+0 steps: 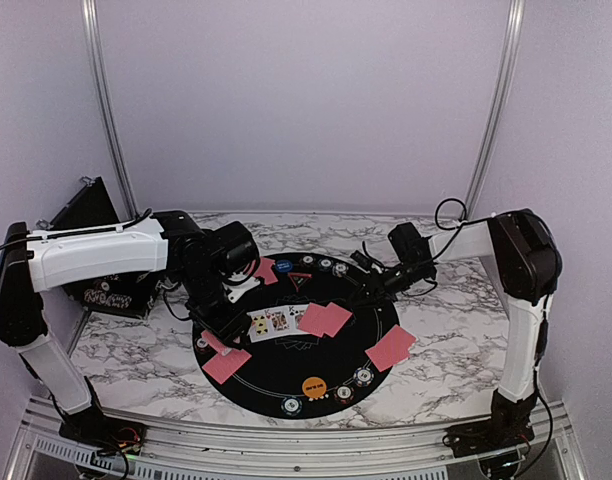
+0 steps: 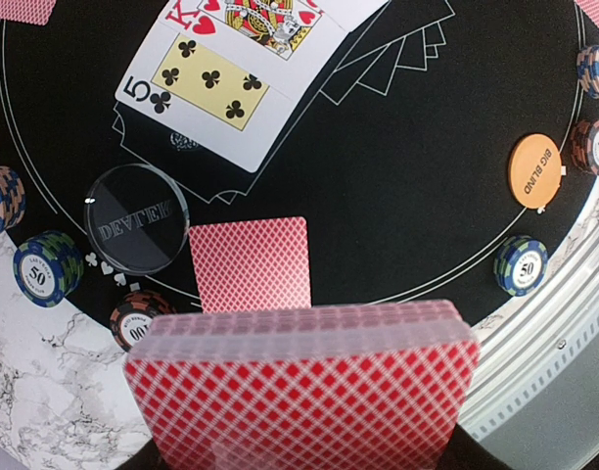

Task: Distribute texas hold em gaming equipment
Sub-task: Place the poker card in the community card area, then place the face-down deck piles on the poker table mat.

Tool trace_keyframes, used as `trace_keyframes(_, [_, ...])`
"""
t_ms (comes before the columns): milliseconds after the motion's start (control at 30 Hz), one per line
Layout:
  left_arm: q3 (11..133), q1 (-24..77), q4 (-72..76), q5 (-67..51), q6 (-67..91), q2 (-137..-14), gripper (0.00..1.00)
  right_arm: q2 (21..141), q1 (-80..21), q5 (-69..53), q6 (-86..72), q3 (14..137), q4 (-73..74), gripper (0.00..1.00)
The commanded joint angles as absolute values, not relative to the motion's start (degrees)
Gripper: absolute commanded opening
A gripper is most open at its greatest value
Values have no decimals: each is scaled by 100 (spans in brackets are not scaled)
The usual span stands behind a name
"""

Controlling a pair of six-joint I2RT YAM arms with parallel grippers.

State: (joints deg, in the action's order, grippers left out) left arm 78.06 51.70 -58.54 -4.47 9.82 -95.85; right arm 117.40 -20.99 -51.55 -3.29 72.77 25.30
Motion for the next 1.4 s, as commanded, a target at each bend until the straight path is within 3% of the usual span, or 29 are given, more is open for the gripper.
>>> trace_keyframes(0, [7983, 5199, -5847, -423, 1023, -9614, 59, 11580, -2146, -4418, -403, 7509, 2709, 40])
trace_keyframes(233, [8024, 5240, -5739, -456, 1207, -9684, 58, 11075, -2284, -3260, -768, 7385, 2530, 58])
trace_keyframes(433, [8078, 5403, -5570, -339, 1437, -9823, 59, 10341, -2416, -2416, -1260, 7104, 2094, 64])
trace_keyframes(467, [8100, 5451, -5543, -284, 1478, -9869, 59, 10205, -2417, -2288, -1393, 7038, 2009, 76])
trace_keyframes(500, [8108, 5497, -5499, -252, 1530, -9934, 59, 10003, -2417, -2128, -1477, 6983, 1911, 95])
trace_keyframes(533, [8120, 5546, -5445, -239, 1597, -9991, 59, 9849, -2424, -2025, -1557, 6916, 1831, 98])
trace_keyframes(933, [8802, 6062, -4988, -95, 1949, -11219, 59, 8574, -2439, -1596, -1812, 6475, 1409, 98])
trace_keyframes(1367, [8952, 6144, -4706, 173, 2149, -11926, 61, 8029, -2441, -1670, -1835, 6366, 1307, 98])
